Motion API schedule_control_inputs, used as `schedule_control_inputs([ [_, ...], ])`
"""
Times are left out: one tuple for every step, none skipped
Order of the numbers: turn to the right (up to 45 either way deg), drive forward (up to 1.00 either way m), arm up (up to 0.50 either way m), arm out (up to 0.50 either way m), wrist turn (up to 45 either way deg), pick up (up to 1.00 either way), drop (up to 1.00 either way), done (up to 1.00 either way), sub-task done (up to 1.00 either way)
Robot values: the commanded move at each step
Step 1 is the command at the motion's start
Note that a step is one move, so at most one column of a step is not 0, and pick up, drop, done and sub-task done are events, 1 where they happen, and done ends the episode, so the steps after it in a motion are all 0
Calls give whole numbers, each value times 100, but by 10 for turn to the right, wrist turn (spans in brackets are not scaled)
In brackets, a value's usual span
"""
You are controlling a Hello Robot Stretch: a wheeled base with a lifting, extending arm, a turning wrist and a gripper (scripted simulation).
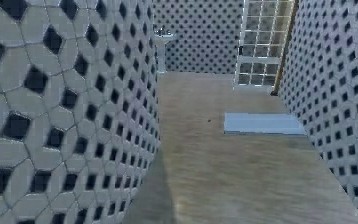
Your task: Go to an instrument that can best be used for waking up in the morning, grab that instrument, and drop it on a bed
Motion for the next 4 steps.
schedule_control_inputs([
  [0,20,0,0,0,0,0,0,0],
  [450,0,0,0,0,0,0,0,0],
  [60,0,0,0,0,0,0,0,0],
  [0,30,0,0,0,0,0,0,0],
])
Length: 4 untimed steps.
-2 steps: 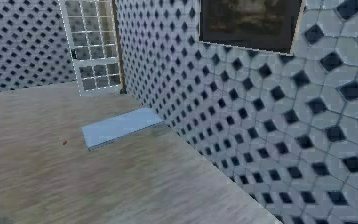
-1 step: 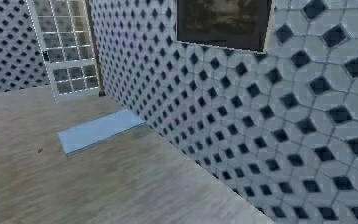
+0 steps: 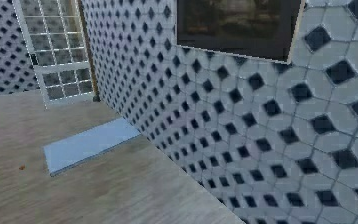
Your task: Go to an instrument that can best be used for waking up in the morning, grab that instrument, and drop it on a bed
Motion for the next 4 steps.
schedule_control_inputs([
  [-420,0,0,0,0,0,0,0,0],
  [0,100,0,0,0,0,0,0,0],
  [0,80,0,0,0,0,0,0,0],
  [-450,0,0,0,0,0,0,0,0],
])
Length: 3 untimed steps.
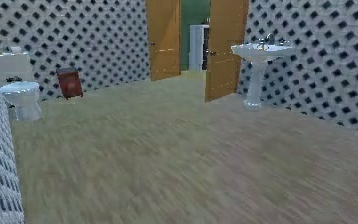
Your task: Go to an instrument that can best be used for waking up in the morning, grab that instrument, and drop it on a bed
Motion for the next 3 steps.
schedule_control_inputs([
  [-60,0,0,0,0,0,0,0,0],
  [0,40,0,0,0,0,0,0,0],
  [30,0,0,0,0,0,0,0,0],
])
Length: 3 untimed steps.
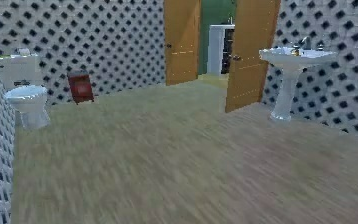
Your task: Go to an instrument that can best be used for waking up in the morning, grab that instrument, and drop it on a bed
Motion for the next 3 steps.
schedule_control_inputs([
  [450,0,0,0,0,0,0,0,0],
  [450,0,0,0,0,0,0,0,0],
  [60,0,0,0,0,0,0,0,0],
])
